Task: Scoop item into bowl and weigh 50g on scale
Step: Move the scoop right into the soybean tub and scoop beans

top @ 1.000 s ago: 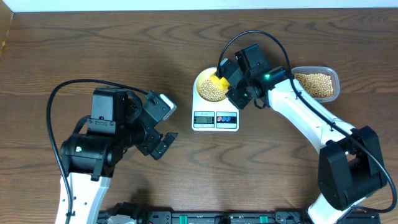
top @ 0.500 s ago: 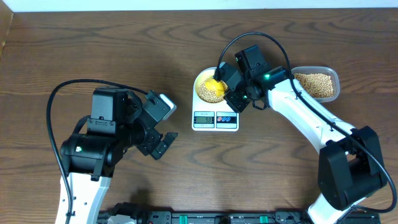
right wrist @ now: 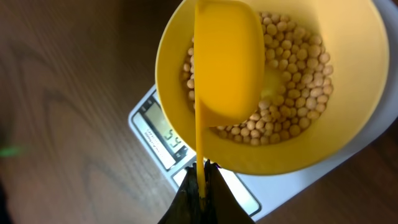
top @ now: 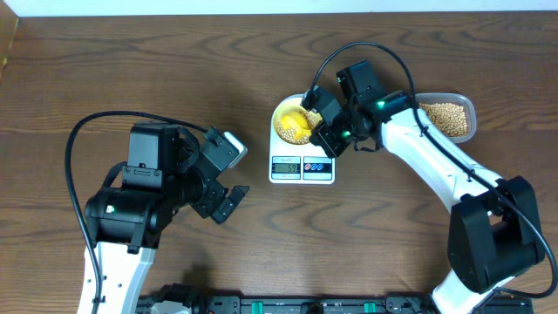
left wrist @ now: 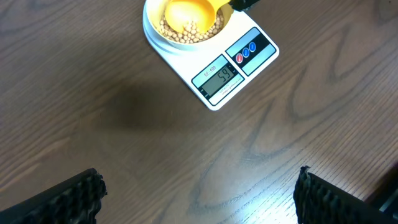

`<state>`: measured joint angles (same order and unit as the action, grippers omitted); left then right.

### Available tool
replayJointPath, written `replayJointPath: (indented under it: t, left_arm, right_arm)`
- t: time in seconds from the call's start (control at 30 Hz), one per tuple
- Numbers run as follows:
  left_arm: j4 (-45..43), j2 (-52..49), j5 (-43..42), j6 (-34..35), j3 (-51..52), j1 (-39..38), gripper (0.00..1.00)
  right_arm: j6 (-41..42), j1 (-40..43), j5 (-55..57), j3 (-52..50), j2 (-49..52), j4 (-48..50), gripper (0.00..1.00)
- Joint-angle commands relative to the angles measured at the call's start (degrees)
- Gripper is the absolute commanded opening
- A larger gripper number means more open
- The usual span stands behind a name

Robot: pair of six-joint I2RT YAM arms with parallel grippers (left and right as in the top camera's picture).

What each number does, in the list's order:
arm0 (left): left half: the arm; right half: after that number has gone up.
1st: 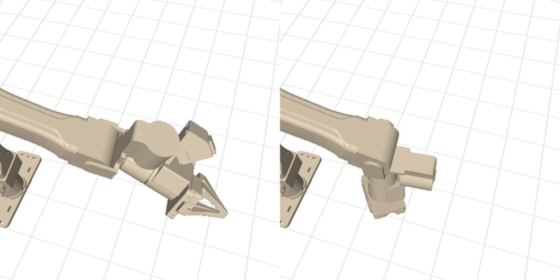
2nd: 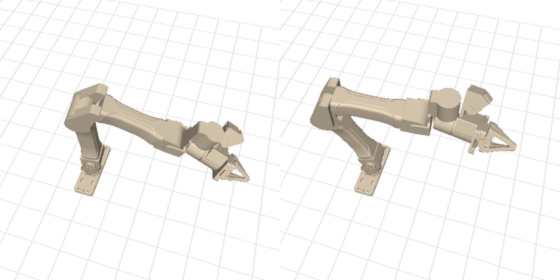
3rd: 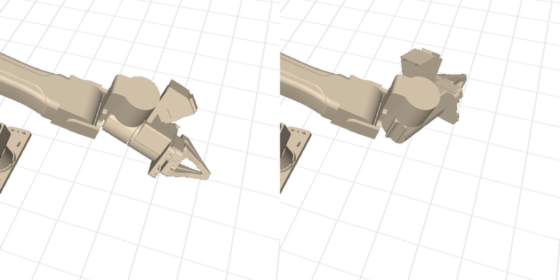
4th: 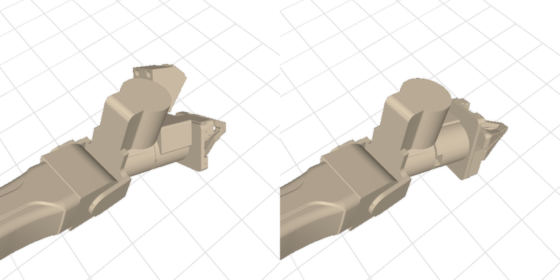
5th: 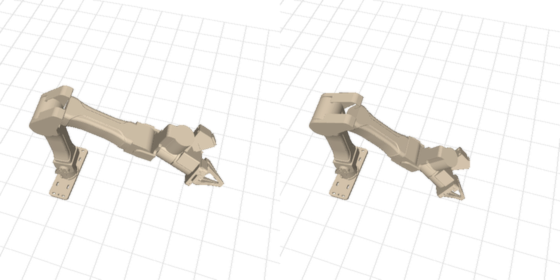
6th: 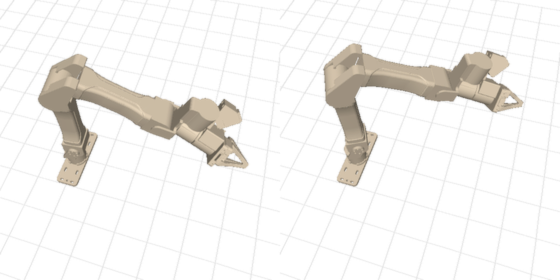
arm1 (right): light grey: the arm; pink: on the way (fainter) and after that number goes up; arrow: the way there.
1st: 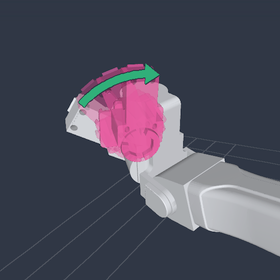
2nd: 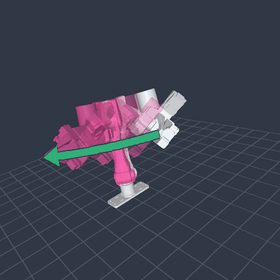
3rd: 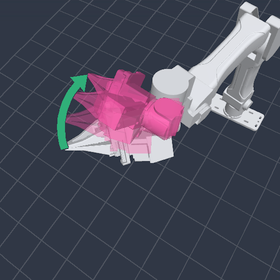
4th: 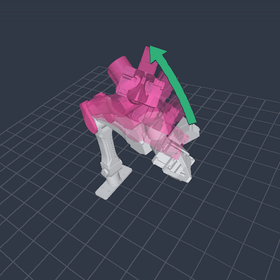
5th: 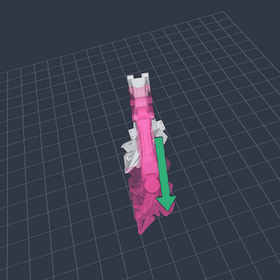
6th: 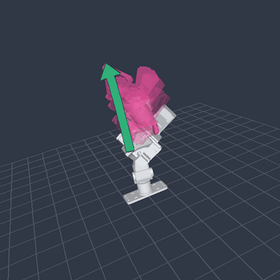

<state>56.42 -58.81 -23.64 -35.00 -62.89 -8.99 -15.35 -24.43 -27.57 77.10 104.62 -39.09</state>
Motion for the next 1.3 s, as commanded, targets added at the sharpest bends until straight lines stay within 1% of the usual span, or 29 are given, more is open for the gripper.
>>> replayJointPath:
  t: [0.0,0.1,0.33,0.53,0.6,0.8,0.97,1.1,1.27]
  left_arm:
    - [0.1,0.0,0.1,-1.0,-1.1,0.3,0.99]
    - [0.1,0.0,0.1,-1.0,-1.1,0.3,0.99]
    - [0.1,0.0,0.1,-1.0,-1.1,0.3,0.99]
    - [0.1,0.0,0.1,-1.0,-1.1,0.3,0.99]
    - [0.1,0.0,0.1,-1.0,-1.1,0.3,0.99]
    - [0.1,0.0,0.1,-1.0,-1.1,0.3,0.99]
    - [0.1,0.0,0.1,-1.0,-1.1,0.3,0.99]
    - [0.1,0.0,0.1,-1.0,-1.1,0.3,0.99]
    - [0.1,0.0,0.1,-1.0,-1.1,0.3,0.99]
  right_arm:
    - [3.1,1.4,-4.5,1.3,0.5,-0.5,0.01]
    - [5.1,2.3,-5.9,1.3,0.5,-0.8,0.01]
    - [9.6,5.7,-14.4,1.3,0.5,-0.8,0.01]
    - [10.2,9.2,-23.9,1.7,0.5,-0.5,0.01]
    - [11.1,10.2,-25.6,1.8,0.0,-0.6,0.01]
    - [13.3,14.1,-25.5,1.8,-3.1,-1.7,0.01]
    - [15.2,20.2,-25.3,1.8,-7.1,-4.5,0.01]
    - [15.1,24.8,-24.4,1.8,-9.6,-9.6,0.01]
    - [13.7,31.6,-17.6,1.8,-12.5,-18.0,0.01]
